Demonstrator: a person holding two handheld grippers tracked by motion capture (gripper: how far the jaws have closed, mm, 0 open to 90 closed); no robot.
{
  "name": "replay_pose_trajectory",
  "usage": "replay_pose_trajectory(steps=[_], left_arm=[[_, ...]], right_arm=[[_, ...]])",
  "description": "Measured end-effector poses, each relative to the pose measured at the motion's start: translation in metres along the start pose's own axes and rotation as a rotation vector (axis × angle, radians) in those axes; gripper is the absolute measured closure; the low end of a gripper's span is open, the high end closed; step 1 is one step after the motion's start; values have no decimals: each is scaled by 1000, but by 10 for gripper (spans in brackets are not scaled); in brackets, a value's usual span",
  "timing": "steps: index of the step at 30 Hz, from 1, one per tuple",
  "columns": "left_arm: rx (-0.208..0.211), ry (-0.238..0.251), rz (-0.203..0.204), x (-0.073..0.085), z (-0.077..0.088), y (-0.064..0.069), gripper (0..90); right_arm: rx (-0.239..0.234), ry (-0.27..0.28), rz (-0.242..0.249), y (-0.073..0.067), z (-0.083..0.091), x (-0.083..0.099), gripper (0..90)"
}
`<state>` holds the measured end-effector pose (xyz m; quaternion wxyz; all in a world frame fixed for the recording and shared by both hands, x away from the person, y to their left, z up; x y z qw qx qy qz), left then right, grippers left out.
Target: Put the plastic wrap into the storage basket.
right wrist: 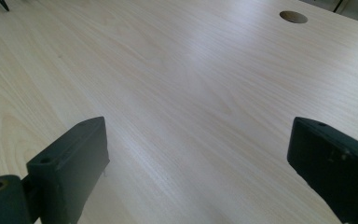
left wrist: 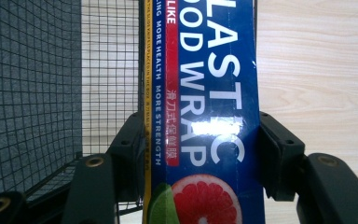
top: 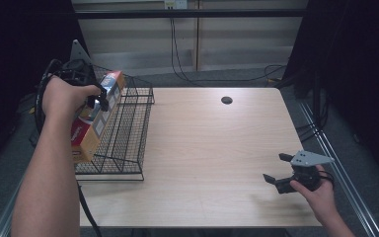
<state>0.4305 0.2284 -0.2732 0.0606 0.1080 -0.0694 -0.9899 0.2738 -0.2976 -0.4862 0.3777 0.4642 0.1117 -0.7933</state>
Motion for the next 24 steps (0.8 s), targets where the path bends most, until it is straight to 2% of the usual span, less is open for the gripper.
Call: replay_pose_trajectory(steps=[2, 4, 5, 8, 9, 11, 12, 14, 16, 17, 18, 23, 24], left_arm=[[0, 3, -3, 0, 0, -1, 436], [17, 3, 19, 0, 1, -2, 436], [11, 3, 7, -1, 1, -3, 436], [8, 7, 23, -2, 2, -6, 436], [1, 8, 2, -3, 3, -8, 436], [4, 13, 23, -4, 3, -8, 436], [6, 15, 17, -4, 3, -10, 435], [4, 10, 32, -4, 3, -10, 435], [-1, 11, 21, -5, 3, -12, 436], [4, 9, 36, -5, 3, -12, 436], [-1, 12, 24, -5, 3, -14, 436], [2, 23, 39, -7, 4, -18, 436], [-9, 21, 16, -7, 5, -21, 436]], right_arm=[[6, -2, 0, 0, -1, 0, 50], [1, 0, 1, 1, -1, 0, 50], [3, 0, 1, 1, -1, 0, 50], [2, -4, -1, 1, -1, 0, 50], [3, -5, -1, 1, -1, 1, 50], [3, -6, -1, 2, -1, 1, 50], [3, -4, 0, 2, -1, 1, 50], [4, -6, -4, 2, -2, 1, 50], [7, -6, -4, 2, -2, 1, 50], [5, -8, -2, 2, -3, 1, 50], [6, -6, 1, 2, -3, 1, 50], [7, -10, -1, 2, -4, 1, 50], [6, -11, 0, 1, -4, 1, 50]])
Point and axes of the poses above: each handheld gripper's, and its own axes: z roughly backward along the jaws, x roughly out of its underside, y roughly to its right, the point moved 5 cm from there along -z, roughly forward along the jaws, and after that the axes turned 10 degrees about z, right-handed, at the moved point
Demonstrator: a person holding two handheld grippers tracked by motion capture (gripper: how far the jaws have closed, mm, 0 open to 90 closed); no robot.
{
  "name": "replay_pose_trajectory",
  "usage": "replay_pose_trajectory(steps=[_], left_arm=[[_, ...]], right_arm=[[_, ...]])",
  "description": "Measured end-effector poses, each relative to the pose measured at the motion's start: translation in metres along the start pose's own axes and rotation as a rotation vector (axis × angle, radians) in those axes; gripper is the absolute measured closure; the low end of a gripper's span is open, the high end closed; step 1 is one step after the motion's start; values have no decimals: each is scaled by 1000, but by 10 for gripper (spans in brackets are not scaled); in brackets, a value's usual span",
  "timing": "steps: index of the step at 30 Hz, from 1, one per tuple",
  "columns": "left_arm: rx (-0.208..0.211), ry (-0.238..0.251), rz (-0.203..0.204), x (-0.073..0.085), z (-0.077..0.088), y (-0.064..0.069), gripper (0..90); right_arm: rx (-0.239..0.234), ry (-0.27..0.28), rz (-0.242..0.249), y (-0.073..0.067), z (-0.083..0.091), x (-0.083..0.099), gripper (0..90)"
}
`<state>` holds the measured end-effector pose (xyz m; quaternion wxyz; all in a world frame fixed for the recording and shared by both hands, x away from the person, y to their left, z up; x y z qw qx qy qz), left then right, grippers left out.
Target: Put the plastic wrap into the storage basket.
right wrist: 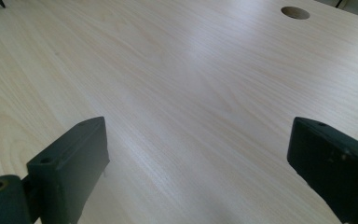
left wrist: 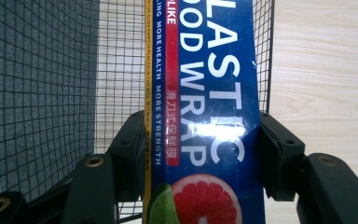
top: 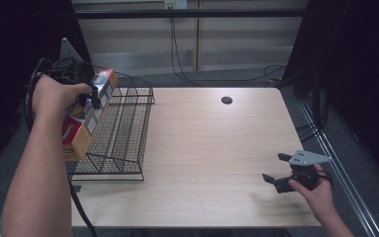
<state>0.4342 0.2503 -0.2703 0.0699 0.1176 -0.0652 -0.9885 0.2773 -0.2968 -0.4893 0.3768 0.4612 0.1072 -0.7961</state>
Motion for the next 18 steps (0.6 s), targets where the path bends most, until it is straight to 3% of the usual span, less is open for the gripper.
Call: replay_pose_trajectory(steps=[1, 6, 7, 8, 10, 12, 16, 17, 18], left_arm=[[8, 2, 23, 0, 0, 1, 436], [-3, 11, 42, 0, 0, -5, 436], [-10, 11, 17, -1, 0, -8, 436], [-3, 13, 47, -1, -1, -7, 436], [-1, 13, 53, -1, -2, -8, 436], [-15, 11, 25, -2, -3, -11, 436], [-13, 19, 65, -3, -6, -11, 436], [-17, 17, 45, -4, -6, -14, 436], [-13, 21, 71, -4, -7, -13, 436]], right_arm=[[-8, 0, -3, -1, 0, 0, 50], [-4, 2, 0, 0, 0, -1, 50], [-11, 1, -1, 0, 0, -1, 50], [0, 2, -1, 0, 0, -1, 50], [-1, 2, -1, 0, 0, 0, 50], [-3, 2, -2, 0, 0, 0, 50], [-3, 1, -1, 0, -1, 0, 50], [-3, 1, -1, 0, -1, 0, 50], [-2, 3, -2, 0, -1, 0, 50]])
Point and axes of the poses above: each handheld gripper's, and its own axes: z roughly backward along the jaws, x roughly out of its underside, y roughly to its right, the point moved 5 cm from there along -z, roughly forward along the jaws, and after that the axes turned 10 degrees about z, right-handed, at the moved point
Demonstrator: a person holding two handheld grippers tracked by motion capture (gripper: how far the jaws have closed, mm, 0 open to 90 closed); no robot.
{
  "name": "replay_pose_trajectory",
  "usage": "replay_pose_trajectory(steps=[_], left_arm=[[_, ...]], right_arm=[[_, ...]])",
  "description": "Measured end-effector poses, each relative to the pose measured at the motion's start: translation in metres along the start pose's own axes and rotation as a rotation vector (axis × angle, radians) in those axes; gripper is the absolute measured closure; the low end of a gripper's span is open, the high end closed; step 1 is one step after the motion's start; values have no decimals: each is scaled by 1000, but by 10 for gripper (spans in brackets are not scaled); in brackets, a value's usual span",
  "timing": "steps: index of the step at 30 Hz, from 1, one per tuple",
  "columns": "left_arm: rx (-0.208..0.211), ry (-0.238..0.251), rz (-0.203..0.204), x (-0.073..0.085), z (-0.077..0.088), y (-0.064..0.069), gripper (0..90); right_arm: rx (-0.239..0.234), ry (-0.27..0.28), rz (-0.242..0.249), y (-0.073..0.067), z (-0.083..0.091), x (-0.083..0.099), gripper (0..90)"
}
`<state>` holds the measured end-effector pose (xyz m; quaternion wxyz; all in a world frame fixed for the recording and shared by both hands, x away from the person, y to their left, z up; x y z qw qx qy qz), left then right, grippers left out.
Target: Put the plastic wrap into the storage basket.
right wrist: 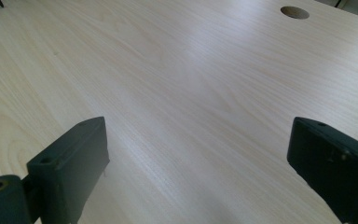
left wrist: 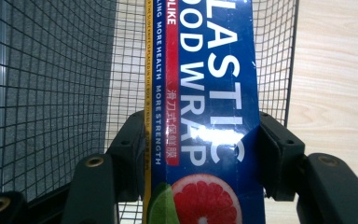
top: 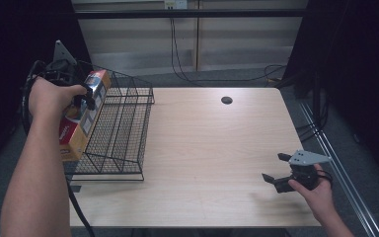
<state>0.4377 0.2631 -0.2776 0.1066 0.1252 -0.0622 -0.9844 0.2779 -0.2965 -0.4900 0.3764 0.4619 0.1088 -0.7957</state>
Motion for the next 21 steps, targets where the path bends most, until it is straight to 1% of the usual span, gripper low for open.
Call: replay_pose_trajectory(steps=[1, 2, 3, 4, 5, 6, 7, 8, 9, 11, 15, 17, 19, 20, 21], left_arm=[[-6, -6, -17, -1, 0, -2, 436], [-15, -2, -25, -1, -1, -4, 436], [-6, -1, -15, -2, -2, -4, 436], [-13, -1, -14, -2, -2, -6, 435], [-15, -2, -26, -3, -3, -8, 436], [-25, 5, -15, -3, -4, -8, 436], [-9, 1, 5, -3, -6, -8, 436], [-18, 2, -14, -4, -7, -11, 436], [-19, 2, -14, -4, -8, -12, 436], [-17, 6, -3, -5, -9, -13, 435], [-26, 2, -1, -6, -12, -19, 435], [-15, 4, 20, -6, -15, -20, 434], [-25, 0, 13, -7, -16, -23, 434], [-21, 3, 27, -7, -18, -23, 434], [-30, 5, 23, -7, -19, -24, 434]], right_arm=[[1, 0, 1, 0, 0, 0, 50], [0, -1, 1, 0, 0, 0, 50], [-1, -1, 1, 1, 0, 0, 50], [1, 0, 1, 1, 0, 0, 50], [7, 1, -1, 1, 0, 0, 50], [11, 0, -1, 2, 0, 0, 50], [12, -1, 1, 2, 0, 0, 50], [7, 0, 2, 1, -1, 0, 50], [7, -2, 0, 1, -1, 0, 50], [4, -5, 1, 1, -1, 0, 50], [3, -3, -3, 1, -1, 1, 50], [-3, -8, 1, 1, -1, 1, 50], [4, -9, 4, 1, -2, 1, 50], [4, -8, 2, 1, -2, 1, 50], [5, -7, -1, 1, -2, 1, 50]])
Point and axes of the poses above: each handheld gripper's, and its own axes: z roughly backward along the jaws, x roughly out of its underside, y roughly to its right, the point moved 5 cm from there along -z, roughly forward along the jaws, and after that the axes turned 10 degrees about z, right-handed, at the moved point
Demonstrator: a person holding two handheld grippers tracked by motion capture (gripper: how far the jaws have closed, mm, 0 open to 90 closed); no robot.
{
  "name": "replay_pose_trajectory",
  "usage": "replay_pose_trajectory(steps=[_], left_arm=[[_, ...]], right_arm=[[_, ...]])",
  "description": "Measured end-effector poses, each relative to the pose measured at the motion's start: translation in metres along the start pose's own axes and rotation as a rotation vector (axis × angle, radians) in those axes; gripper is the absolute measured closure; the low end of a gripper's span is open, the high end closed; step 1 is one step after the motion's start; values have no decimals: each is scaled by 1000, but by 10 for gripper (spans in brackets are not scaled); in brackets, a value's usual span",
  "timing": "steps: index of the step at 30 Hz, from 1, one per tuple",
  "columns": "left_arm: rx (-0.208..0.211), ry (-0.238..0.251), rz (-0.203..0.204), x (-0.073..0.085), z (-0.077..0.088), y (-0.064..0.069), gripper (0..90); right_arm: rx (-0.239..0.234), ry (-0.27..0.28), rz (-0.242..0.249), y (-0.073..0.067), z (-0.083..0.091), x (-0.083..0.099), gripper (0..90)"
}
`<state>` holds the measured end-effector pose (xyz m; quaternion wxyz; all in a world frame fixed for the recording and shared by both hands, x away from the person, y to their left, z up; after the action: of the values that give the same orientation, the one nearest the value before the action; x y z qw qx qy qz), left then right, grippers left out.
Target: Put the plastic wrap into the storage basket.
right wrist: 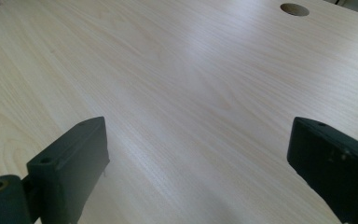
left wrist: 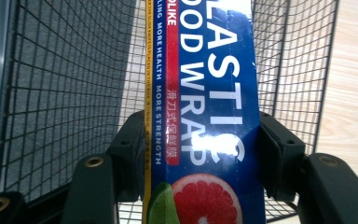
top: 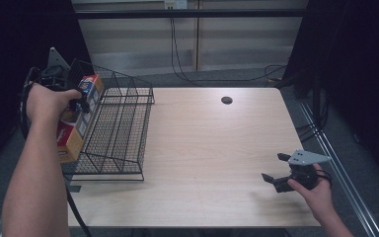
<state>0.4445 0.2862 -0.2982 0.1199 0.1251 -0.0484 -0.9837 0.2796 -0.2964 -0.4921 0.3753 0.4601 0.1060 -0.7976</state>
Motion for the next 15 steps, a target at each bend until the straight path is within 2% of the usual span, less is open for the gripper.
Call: replay_pose_trajectory(steps=[1, 4, 6, 7, 8, 12, 14, 15], left_arm=[[-11, -3, -17, -1, -1, -3, 434], [-2, -16, 9, 0, -5, -4, 433], [-3, -13, 13, 0, -9, -5, 433], [-5, -19, 2, 0, -11, -6, 432], [-6, -19, 15, 0, -13, -6, 432], [-11, -23, 13, 0, -18, -8, 430], [-5, -29, 32, 0, -21, -8, 430], [-9, -30, 23, 0, -22, -9, 430]], right_arm=[[-1, -1, 2, 0, 0, 0, 50], [-1, -4, 1, 0, -1, 0, 50], [-6, -7, 2, -1, -1, 1, 51], [-6, -8, 2, -1, -1, 1, 50], [-5, -7, 2, -1, -1, 1, 50], [-4, -14, 1, -1, -2, 1, 50], [-2, -13, 1, -1, -3, 1, 51], [-4, -11, 2, -1, -3, 1, 50]])
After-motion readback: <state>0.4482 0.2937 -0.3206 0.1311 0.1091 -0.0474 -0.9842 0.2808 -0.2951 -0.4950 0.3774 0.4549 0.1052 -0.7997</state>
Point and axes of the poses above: each handheld gripper's, and its own axes: z roughly backward along the jaws, x roughly out of its underside, y roughly to its right, the point moved 5 cm from there along -z, roughly forward along the jaws, and after that the axes turned 10 degrees about z, right-handed, at the moved point
